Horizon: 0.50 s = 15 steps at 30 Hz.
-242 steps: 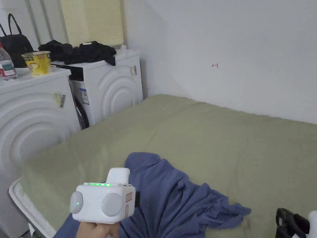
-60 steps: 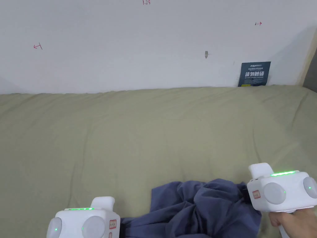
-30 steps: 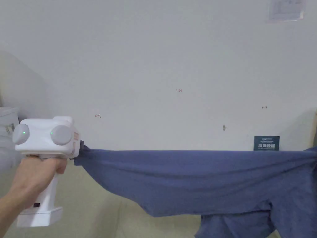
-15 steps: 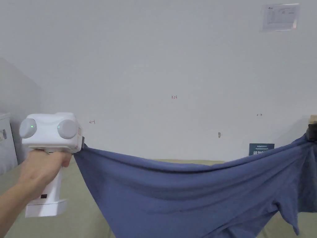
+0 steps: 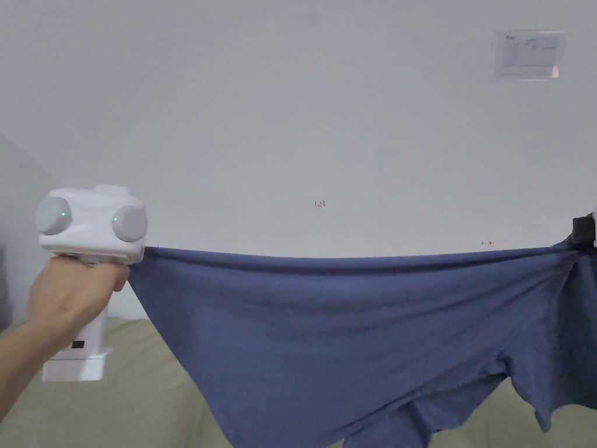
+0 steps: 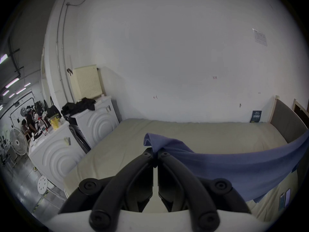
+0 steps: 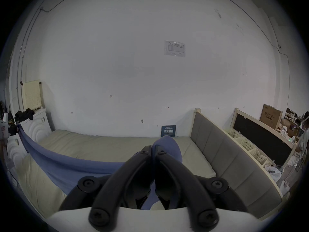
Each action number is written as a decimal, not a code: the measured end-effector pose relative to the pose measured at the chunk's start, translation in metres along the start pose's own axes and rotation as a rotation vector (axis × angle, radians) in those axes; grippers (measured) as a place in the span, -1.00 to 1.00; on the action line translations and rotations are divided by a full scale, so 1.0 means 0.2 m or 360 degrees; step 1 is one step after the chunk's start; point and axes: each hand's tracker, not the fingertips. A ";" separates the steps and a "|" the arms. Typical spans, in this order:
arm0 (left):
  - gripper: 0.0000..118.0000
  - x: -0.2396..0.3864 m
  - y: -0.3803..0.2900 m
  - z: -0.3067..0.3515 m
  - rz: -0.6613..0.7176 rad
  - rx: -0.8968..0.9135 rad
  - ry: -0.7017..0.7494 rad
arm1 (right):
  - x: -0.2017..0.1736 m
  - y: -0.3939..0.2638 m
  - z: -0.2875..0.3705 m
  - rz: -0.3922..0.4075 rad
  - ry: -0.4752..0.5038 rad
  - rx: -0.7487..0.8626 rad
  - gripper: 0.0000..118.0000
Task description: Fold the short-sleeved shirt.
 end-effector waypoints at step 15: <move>-1.00 0.22 -0.05 -0.52 -0.0058 -0.0046 0.0083 | -0.13 -0.11 -0.64 0.0051 -0.0033 -0.0072 -0.93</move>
